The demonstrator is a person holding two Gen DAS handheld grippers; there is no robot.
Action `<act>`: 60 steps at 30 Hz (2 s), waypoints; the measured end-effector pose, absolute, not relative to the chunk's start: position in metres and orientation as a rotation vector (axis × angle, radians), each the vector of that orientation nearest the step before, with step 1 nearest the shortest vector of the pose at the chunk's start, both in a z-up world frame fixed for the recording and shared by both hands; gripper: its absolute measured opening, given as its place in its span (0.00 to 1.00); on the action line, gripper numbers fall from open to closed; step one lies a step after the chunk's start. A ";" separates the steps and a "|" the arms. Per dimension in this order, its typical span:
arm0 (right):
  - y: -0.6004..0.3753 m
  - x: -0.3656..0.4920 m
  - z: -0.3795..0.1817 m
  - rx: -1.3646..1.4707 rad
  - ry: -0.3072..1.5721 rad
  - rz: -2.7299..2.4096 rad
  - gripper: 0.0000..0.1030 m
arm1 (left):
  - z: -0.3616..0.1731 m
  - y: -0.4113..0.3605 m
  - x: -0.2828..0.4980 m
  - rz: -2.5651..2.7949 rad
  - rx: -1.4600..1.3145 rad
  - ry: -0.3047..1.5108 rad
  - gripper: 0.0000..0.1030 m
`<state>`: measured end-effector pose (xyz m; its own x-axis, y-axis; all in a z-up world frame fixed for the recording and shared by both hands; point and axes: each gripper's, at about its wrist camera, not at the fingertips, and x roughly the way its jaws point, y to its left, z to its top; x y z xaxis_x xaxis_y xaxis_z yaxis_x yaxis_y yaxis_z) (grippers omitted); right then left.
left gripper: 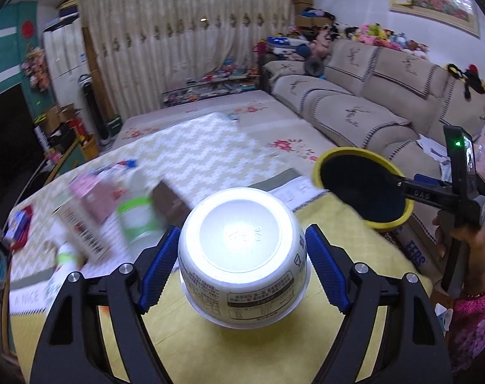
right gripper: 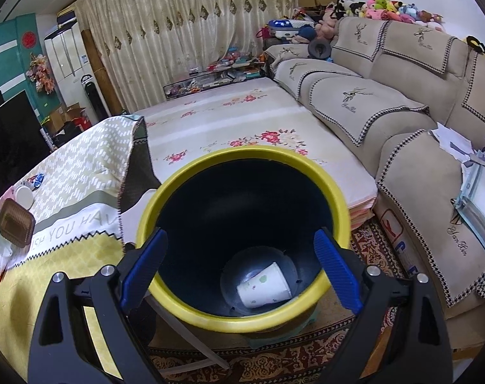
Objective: Collect trash
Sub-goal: 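Carry the white bowl over the bin and open the left gripper, then grasp the brown plastic tray with the right gripper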
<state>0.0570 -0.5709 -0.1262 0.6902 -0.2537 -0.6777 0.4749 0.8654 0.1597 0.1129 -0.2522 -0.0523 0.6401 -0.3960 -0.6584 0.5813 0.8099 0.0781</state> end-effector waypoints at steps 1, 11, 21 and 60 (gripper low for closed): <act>-0.574 0.055 -0.126 0.338 0.696 -0.425 0.85 | -0.052 -0.263 0.114 -0.586 0.304 0.671 0.77; -0.608 0.029 -0.125 0.354 0.678 -0.531 0.86 | -0.066 -0.384 0.129 -0.797 0.383 0.675 0.77; -0.634 0.014 -0.130 0.379 0.686 -0.595 0.86 | -0.098 -0.503 0.165 -0.884 0.471 0.725 0.77; -0.400 0.129 -0.094 0.186 0.736 0.059 0.86 | -0.043 -0.129 0.127 -0.276 0.169 0.656 0.94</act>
